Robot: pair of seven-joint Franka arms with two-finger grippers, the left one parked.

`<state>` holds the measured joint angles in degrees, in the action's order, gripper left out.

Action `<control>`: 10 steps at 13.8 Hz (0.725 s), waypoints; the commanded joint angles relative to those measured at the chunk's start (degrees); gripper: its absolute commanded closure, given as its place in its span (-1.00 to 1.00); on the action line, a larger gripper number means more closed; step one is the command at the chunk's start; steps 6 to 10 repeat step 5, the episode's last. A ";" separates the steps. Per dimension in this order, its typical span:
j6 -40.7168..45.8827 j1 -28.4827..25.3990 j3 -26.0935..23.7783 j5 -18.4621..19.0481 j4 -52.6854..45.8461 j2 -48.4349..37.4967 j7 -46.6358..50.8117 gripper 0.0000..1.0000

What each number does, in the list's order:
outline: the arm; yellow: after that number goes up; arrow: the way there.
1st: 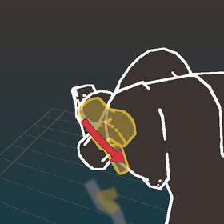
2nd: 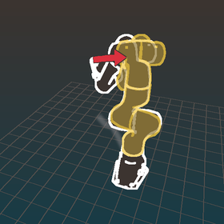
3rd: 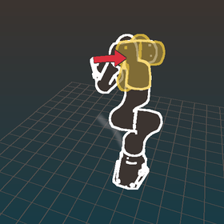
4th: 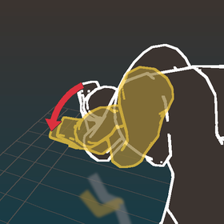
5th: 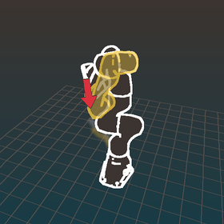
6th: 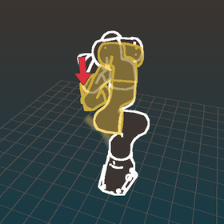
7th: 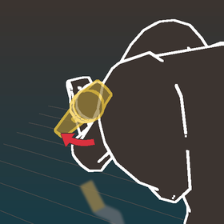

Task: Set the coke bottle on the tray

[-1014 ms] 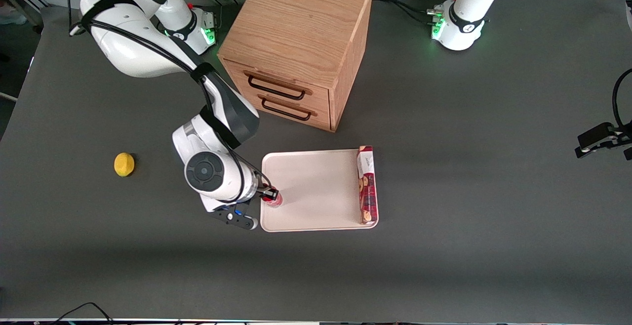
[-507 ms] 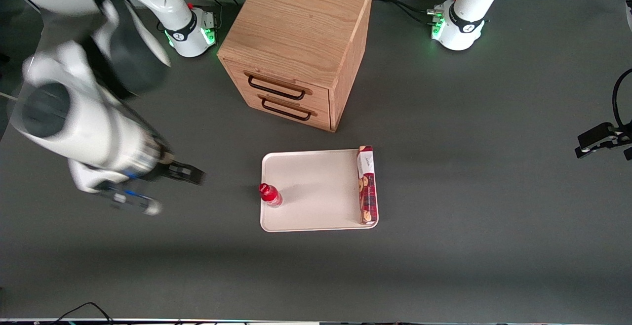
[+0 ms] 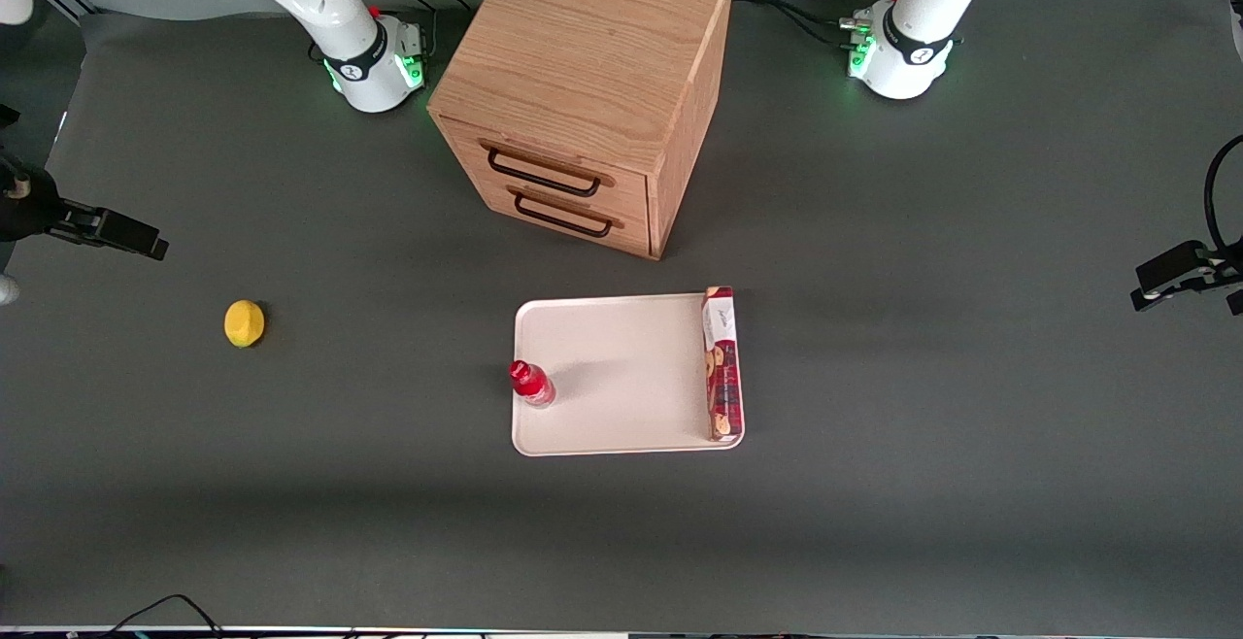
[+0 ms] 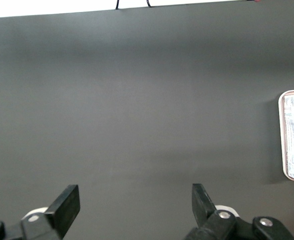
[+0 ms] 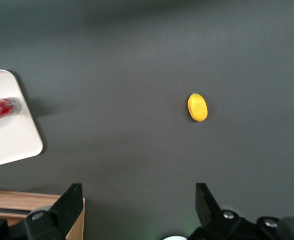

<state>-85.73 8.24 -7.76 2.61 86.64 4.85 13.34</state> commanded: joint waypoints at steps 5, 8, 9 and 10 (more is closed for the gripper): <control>-6.99 -1.65 0.64 -2.00 10.06 -7.67 2.13 -1.00; -6.99 -1.65 0.64 -2.00 10.06 -7.67 2.13 -1.00; -6.99 -1.65 0.64 -2.00 10.06 -7.67 2.13 -1.00; -6.99 -1.65 0.64 -2.00 10.06 -7.67 2.13 -1.00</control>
